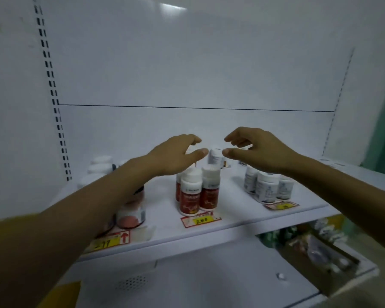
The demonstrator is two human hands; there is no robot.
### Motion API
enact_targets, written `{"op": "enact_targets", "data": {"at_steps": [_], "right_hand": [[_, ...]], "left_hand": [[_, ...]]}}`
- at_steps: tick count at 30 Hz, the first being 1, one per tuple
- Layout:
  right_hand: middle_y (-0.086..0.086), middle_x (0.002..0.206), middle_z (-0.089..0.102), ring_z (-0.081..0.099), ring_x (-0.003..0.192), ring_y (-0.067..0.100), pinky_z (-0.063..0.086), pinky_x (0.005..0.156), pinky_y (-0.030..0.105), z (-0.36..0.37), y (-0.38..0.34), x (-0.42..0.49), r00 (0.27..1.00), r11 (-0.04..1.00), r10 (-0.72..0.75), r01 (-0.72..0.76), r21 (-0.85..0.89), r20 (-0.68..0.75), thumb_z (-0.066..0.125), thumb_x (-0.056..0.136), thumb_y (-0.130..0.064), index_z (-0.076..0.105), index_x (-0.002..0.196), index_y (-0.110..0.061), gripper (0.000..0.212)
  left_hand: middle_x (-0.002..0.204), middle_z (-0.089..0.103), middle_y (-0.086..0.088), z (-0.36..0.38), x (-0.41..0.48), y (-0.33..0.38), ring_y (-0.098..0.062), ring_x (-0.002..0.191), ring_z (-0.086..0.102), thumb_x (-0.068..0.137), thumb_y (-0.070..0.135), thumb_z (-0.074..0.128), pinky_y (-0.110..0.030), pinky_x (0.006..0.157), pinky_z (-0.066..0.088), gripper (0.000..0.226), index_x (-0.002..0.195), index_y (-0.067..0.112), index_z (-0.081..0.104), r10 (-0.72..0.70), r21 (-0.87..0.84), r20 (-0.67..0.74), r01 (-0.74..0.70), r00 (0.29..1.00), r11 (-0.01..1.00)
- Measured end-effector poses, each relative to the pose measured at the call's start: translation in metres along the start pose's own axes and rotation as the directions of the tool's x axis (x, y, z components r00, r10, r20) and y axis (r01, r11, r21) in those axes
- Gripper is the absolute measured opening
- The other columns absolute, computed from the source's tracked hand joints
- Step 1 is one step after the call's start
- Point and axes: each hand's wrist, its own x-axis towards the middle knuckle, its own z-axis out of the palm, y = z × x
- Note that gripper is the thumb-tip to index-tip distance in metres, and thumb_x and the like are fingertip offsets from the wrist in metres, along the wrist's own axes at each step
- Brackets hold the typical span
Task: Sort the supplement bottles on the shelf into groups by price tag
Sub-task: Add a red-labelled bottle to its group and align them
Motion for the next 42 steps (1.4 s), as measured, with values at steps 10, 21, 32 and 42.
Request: {"op": "enact_targets", "data": {"at_steps": [10, 21, 32, 42], "right_hand": [[0.004, 0.124, 0.06, 0.056, 0.105, 0.013, 0.044, 0.086, 0.027, -0.008, 0.049, -0.016, 0.998, 0.997, -0.022, 0.018, 0.07, 0.056, 0.06, 0.088, -0.04, 0.055, 0.123, -0.019, 0.042], [0.007, 0.124, 0.06, 0.057, 0.105, 0.02, 0.048, 0.089, 0.035, 0.062, 0.055, 0.121, 0.984, 0.998, -0.057, 0.058, -0.002, 0.17, 0.061, 0.086, -0.044, 0.053, 0.123, -0.018, 0.046], [0.005, 0.132, 0.054, 0.053, 0.115, 0.025, 0.045, 0.094, 0.038, 0.144, 0.089, 0.241, 0.939, 0.956, 0.007, 0.094, -0.277, 0.343, 0.056, 0.086, -0.044, 0.042, 0.135, -0.024, 0.055], [0.007, 0.102, 0.062, 0.053, 0.085, 0.019, 0.043, 0.07, 0.03, 0.164, 0.091, 0.252, 0.98, 0.992, -0.118, 0.122, -0.015, 0.159, 0.068, 0.078, -0.026, 0.055, 0.097, -0.012, 0.028]], "left_hand": [[0.146, 0.04, 0.0, 0.025, -0.004, 0.035, -0.018, 0.128, 0.042, 0.092, 0.051, 0.038, -0.036, 0.102, 0.035, 0.056, 0.14, 0.021, 0.037, -0.145, 0.03, 0.008, 0.145, 0.989, 0.989], [0.141, 0.047, -0.005, 0.015, 0.048, -0.008, -0.022, 0.122, 0.048, 0.095, 0.048, 0.035, -0.036, 0.101, 0.04, 0.054, 0.138, 0.017, 0.038, -0.253, 0.183, 0.137, 0.226, 0.958, 0.957], [0.13, 0.055, -0.002, 0.022, 0.11, -0.053, -0.022, 0.114, 0.054, 0.093, 0.055, 0.033, -0.038, 0.094, 0.044, 0.053, 0.138, 0.026, 0.034, -0.22, 0.609, 0.289, -0.001, 0.932, 0.794], [0.128, 0.056, -0.003, 0.023, 0.113, -0.069, -0.024, 0.114, 0.055, 0.091, 0.058, 0.035, -0.038, 0.094, 0.043, 0.056, 0.135, 0.023, 0.037, -0.289, 0.734, 0.174, 0.071, 0.941, 0.676]]}}
